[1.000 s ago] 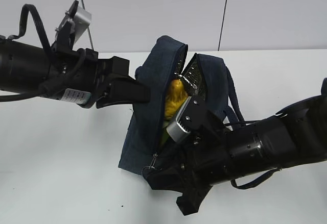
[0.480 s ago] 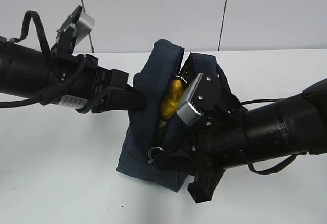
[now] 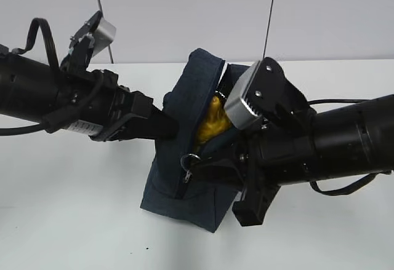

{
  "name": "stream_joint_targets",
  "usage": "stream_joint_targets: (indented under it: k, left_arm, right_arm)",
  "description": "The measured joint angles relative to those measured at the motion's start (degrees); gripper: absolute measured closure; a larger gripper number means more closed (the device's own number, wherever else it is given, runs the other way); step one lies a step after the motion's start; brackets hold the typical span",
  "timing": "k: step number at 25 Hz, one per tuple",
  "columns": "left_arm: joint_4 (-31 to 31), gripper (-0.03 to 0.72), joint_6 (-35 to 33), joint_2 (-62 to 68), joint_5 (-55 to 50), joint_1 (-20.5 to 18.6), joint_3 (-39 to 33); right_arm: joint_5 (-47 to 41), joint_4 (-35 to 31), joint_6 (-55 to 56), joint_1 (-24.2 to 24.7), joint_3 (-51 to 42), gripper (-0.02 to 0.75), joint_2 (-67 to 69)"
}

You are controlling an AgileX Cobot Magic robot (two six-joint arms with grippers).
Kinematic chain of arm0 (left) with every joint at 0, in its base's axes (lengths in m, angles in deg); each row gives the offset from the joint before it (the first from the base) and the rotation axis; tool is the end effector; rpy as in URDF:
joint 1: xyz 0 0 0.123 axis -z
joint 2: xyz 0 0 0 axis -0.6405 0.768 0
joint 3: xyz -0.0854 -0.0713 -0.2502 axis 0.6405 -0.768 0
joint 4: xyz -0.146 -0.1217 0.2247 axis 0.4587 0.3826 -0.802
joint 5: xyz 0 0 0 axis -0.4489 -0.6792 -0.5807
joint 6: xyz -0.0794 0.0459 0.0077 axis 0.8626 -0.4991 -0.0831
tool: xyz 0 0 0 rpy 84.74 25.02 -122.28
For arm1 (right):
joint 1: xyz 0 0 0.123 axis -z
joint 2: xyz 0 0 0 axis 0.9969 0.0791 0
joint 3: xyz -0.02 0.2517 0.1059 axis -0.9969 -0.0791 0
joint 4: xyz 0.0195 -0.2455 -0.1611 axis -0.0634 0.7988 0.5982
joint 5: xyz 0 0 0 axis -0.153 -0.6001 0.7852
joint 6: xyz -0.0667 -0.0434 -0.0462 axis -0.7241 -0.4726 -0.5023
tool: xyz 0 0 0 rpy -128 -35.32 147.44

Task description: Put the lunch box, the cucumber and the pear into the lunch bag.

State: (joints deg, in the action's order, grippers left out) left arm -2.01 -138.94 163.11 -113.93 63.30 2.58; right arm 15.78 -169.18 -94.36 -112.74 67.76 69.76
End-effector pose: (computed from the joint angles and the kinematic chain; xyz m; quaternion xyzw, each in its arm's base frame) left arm 0.2873 -0.1866 0.1937 0.2180 0.8590 -0.3917 0.2471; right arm 0.2528 0.1898 0.1804 -0.4687 0.7306 0.2942 0.4000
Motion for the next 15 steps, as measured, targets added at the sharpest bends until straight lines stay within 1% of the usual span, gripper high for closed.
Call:
stream_joint_targets:
  k: [4, 6, 10, 15]
  left_arm:
    - [-1.0, 0.440, 0.0, 0.0, -0.8, 0.0, 0.0]
    - [-1.6, 0.416, 0.0, 0.0, -1.3, 0.0, 0.0]
    - [-3.1, 0.402, 0.0, 0.0, -3.1, 0.0, 0.0]
    - [-6.0, 0.400, 0.0, 0.0, -3.7, 0.0, 0.0]
  right_arm:
    - [1.3, -1.6, 0.0, 0.0, 0.0, 0.732, -1.2]
    - [2.2, -2.7, 0.0, 0.0, 0.0, 0.732, -1.5]
    - [4.0, -4.7, 0.1, 0.0, 0.0, 0.732, -2.4]
    - [4.2, -6.4, 0.0, 0.0, 0.0, 0.732, -3.3]
